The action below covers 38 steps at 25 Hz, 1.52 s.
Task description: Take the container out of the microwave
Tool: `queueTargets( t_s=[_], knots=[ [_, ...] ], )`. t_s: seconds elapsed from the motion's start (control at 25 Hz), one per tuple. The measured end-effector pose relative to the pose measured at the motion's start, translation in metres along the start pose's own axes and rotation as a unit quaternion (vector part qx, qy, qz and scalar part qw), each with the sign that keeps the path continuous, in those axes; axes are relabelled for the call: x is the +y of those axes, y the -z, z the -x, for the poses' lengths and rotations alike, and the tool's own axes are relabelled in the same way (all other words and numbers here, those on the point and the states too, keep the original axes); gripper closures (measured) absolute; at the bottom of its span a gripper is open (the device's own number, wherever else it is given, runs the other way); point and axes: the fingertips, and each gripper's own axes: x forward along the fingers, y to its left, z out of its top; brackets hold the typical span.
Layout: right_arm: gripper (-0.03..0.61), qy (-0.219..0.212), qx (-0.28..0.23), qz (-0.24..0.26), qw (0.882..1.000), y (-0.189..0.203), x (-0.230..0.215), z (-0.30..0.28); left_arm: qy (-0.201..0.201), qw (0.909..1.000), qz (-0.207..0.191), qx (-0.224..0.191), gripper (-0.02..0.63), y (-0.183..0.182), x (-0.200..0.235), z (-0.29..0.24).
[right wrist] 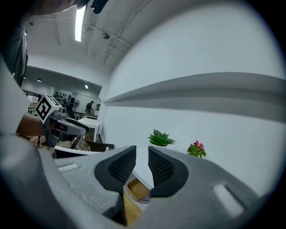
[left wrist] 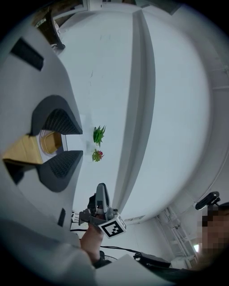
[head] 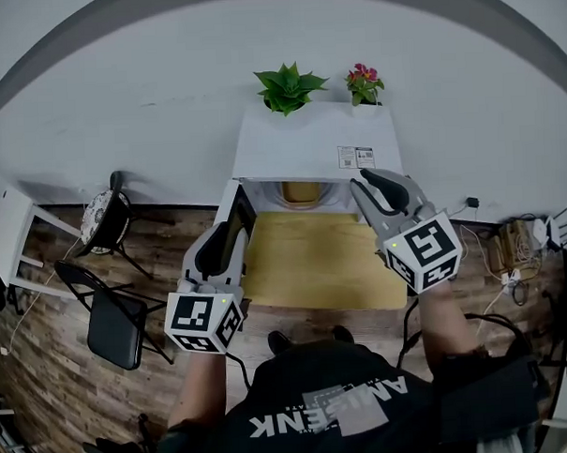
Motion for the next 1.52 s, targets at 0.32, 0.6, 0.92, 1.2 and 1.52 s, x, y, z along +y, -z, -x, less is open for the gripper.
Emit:
queueTargets(
  t_s=[0.32, 0.6, 0.92, 1.2, 1.52],
  knots=[
    [0.442, -0.033, 0.026, 0.035, 0.999, 0.01, 0.04, -0.033, 0.033, 0.9994, 0.01, 0.009, 0.463, 0.014, 0.022, 0.006],
    [0.399, -0.122, 0.062, 0.058, 0.989, 0.055, 0.071, -0.061, 0.01, 0.9994, 0.021, 0.024, 0.442, 0.032, 0.019, 0.01],
    [0.388, -0.198, 0.097, 0.105, 0.97, 0.115, 0.071, -0.087, -0.062, 0.9967, 0.039, 0.035, 0.431, 0.046, 0.008, 0.024],
    [0.377, -0.227, 0.144, 0.158, 0.95, 0.182, 0.066, -0.122, -0.126, 0.9899, 0.052, 0.039, 0.431, 0.062, 0.0, 0.034],
    [0.377, -0.264, 0.182, 0.2, 0.926, 0.238, 0.075, -0.156, -0.196, 0.9778, 0.066, 0.032, 0.431, 0.067, -0.003, 0.054]
  ],
)
